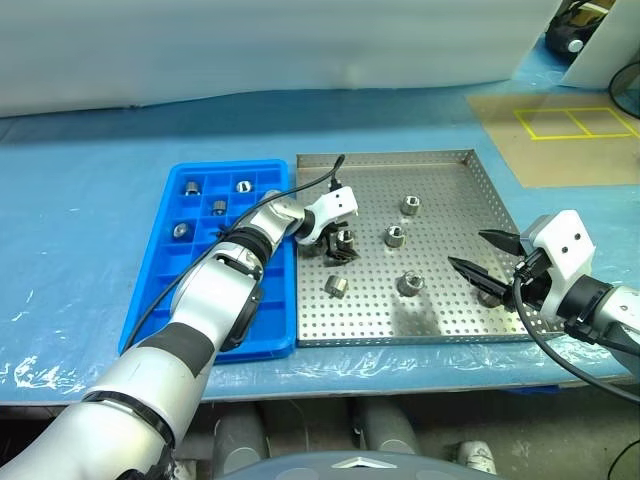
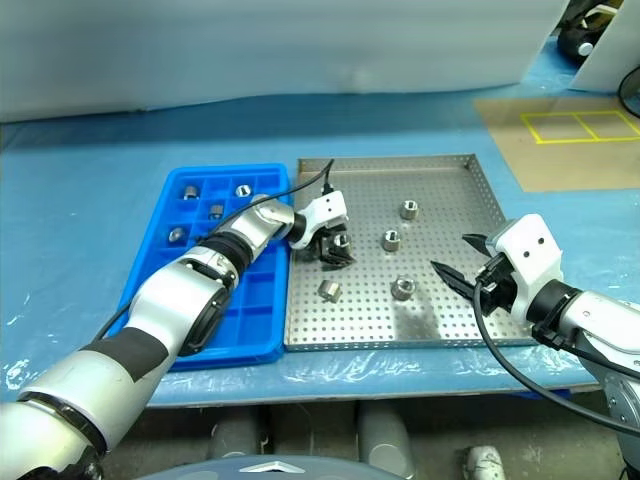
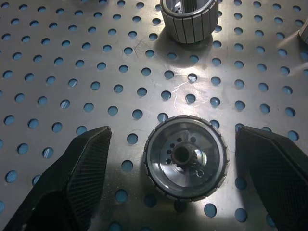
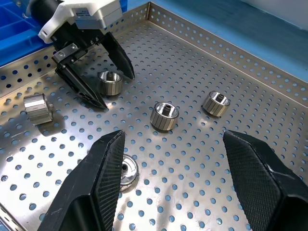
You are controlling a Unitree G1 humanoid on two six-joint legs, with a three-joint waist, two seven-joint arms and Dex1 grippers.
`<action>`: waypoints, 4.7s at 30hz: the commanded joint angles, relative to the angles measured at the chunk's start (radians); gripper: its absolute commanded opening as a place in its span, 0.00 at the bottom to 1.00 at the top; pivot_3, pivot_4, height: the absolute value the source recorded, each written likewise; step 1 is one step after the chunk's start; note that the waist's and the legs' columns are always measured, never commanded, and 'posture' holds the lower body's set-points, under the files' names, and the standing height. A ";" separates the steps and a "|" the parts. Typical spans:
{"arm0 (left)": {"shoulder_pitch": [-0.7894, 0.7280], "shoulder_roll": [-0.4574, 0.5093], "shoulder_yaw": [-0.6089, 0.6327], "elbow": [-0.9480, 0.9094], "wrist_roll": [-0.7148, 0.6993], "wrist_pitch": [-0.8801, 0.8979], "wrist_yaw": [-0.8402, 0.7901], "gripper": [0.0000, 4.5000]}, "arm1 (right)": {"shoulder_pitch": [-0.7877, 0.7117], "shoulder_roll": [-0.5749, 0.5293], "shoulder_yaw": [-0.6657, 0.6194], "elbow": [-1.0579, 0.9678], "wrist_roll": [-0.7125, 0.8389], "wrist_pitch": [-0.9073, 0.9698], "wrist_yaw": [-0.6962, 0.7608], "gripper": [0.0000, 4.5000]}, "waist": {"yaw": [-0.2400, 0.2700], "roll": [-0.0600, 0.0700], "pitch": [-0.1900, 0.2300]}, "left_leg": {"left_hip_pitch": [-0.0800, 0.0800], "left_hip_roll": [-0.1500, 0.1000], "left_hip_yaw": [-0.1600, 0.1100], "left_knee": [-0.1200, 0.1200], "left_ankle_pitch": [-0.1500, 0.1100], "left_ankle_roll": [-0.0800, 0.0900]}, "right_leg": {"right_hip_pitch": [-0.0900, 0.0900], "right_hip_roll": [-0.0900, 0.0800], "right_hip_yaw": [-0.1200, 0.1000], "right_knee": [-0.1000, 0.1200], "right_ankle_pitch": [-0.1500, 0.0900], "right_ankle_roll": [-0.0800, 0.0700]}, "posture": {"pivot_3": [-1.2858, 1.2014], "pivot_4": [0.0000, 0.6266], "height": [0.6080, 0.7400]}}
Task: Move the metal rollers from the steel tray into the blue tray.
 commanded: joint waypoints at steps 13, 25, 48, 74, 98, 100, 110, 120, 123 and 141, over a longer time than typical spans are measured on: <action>-0.005 0.015 0.042 -0.013 -0.016 0.033 -0.081 0.41 | -0.042 -0.005 0.014 0.010 -0.020 -0.053 -0.018 0.75 | -0.011 0.000 0.000 | 0.000 0.000 0.001 0.000 -0.001 0.002 | 0.000 0.000 0.000 -0.001 -0.001 0.001 | 0.27 0.24 1.00; -0.120 0.089 0.188 -0.063 -0.148 0.016 -0.205 0.41 | -0.193 -0.024 0.152 0.129 -0.047 -0.117 0.035 0.75 | -0.005 0.000 0.000 | -0.001 0.000 0.001 0.000 -0.001 0.002 | -0.001 0.000 0.000 -0.001 -0.001 0.001 | 0.32 0.24 1.00; 0.563 0.770 0.463 -1.153 -0.538 0.691 -0.394 0.41 | -0.836 0.267 0.657 0.806 -0.247 -0.485 0.407 0.75 | 0.161 0.001 0.002 | -0.010 0.005 0.000 -0.011 0.007 -0.008 | -0.012 0.000 -0.005 0.006 -0.003 -0.004 | 0.58 0.24 1.00; 1.003 0.703 0.475 -1.482 -0.735 0.809 -0.005 0.41 | -0.879 0.347 0.647 0.925 -0.315 -0.553 0.496 0.75 | 0.206 0.000 0.001 | -0.009 0.007 -0.013 -0.009 0.016 -0.025 | -0.014 0.003 -0.009 0.019 -0.003 -0.009 | 0.59 0.24 1.00; 1.010 0.761 0.383 -1.332 -0.688 0.692 0.002 0.82 | -0.846 0.330 0.632 0.862 -0.309 -0.517 0.469 0.75 | 0.176 0.001 0.000 | 0.002 0.007 -0.013 -0.013 0.018 -0.029 | -0.014 0.007 -0.005 0.025 -0.003 -0.008 | 0.58 0.24 1.00; 1.013 0.770 0.380 -1.335 -0.685 0.692 0.001 0.82 | -0.846 0.330 0.632 0.862 -0.310 -0.517 0.469 0.75 | 0.174 0.001 0.000 | 0.002 0.007 -0.013 -0.014 0.018 -0.029 | -0.014 0.007 -0.005 0.025 -0.003 -0.008 | 0.58 0.24 1.00; 0.807 0.791 0.366 -1.341 -0.723 0.685 -0.034 0.82 | -0.839 0.298 0.611 0.822 -0.282 -0.492 0.487 0.75 | 0.174 0.001 0.000 | 0.000 0.007 -0.012 -0.013 0.018 -0.029 | -0.013 0.005 -0.004 0.025 -0.003 -0.009 | 0.56 0.24 1.00; 0.236 0.618 0.114 -0.754 -0.516 0.400 -0.244 0.82 | -0.682 0.131 0.507 0.506 -0.157 -0.294 0.486 0.75 | 0.180 0.000 0.000 | -0.003 0.004 -0.013 -0.011 0.018 -0.028 | -0.010 0.005 -0.004 0.019 -0.003 -0.008 | 0.46 0.24 1.00; 0.119 0.492 0.063 -0.577 -0.463 0.296 -0.305 0.82 | -0.617 0.093 0.444 0.435 -0.147 -0.256 0.429 0.75 | 0.168 0.000 0.000 | -0.003 0.003 -0.012 -0.009 0.018 -0.027 | -0.010 0.004 -0.003 0.019 -0.002 -0.007 | 0.43 0.24 1.00; -0.009 0.141 -0.142 -0.224 -0.233 -0.083 -0.614 0.82 | -0.118 0.055 0.097 0.012 -0.074 -0.049 0.119 0.75 | 0.044 0.000 0.000 | 0.002 0.002 -0.008 -0.004 0.010 -0.014 | -0.004 0.005 0.000 0.013 0.000 -0.003 | 0.28 0.24 1.00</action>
